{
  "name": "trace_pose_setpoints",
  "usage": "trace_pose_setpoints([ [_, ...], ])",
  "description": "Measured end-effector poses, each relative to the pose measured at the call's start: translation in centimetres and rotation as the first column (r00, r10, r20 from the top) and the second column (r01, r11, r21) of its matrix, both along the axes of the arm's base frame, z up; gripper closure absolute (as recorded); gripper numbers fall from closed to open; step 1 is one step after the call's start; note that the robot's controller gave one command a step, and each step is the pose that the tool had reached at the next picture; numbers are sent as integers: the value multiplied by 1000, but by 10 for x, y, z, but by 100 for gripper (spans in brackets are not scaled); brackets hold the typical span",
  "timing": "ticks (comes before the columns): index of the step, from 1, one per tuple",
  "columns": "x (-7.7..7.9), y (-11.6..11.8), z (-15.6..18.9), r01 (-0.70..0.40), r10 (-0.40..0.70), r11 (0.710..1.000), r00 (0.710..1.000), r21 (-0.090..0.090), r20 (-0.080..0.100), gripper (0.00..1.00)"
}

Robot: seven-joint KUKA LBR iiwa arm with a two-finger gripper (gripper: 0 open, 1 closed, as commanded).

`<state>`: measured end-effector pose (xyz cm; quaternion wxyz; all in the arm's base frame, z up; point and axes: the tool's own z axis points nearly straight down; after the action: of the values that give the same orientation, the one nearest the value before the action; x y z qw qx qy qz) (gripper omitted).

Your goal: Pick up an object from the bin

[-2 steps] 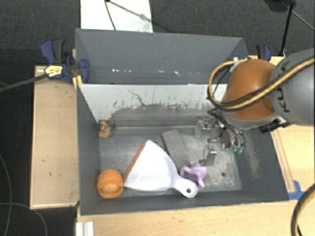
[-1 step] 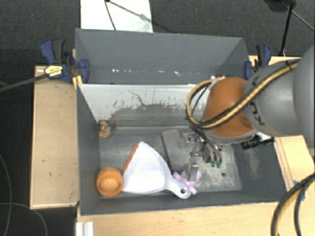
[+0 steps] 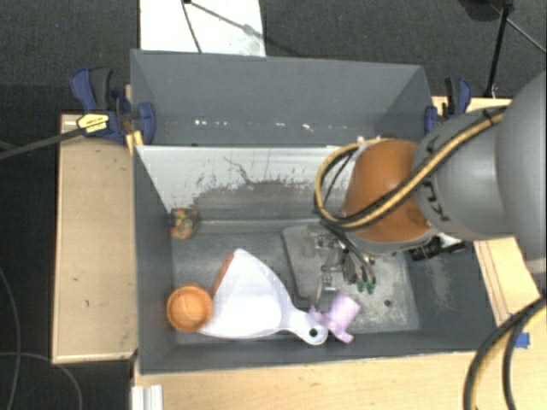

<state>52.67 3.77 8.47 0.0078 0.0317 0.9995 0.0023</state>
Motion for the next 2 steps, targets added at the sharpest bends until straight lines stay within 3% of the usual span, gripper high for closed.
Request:
trace_pose_setpoints([
  [1,-12,-5,49,-114,113,994,993,-5,-19,0],
  [2,-6,5,83,-231,231,973,973,-5,-7,0],
])
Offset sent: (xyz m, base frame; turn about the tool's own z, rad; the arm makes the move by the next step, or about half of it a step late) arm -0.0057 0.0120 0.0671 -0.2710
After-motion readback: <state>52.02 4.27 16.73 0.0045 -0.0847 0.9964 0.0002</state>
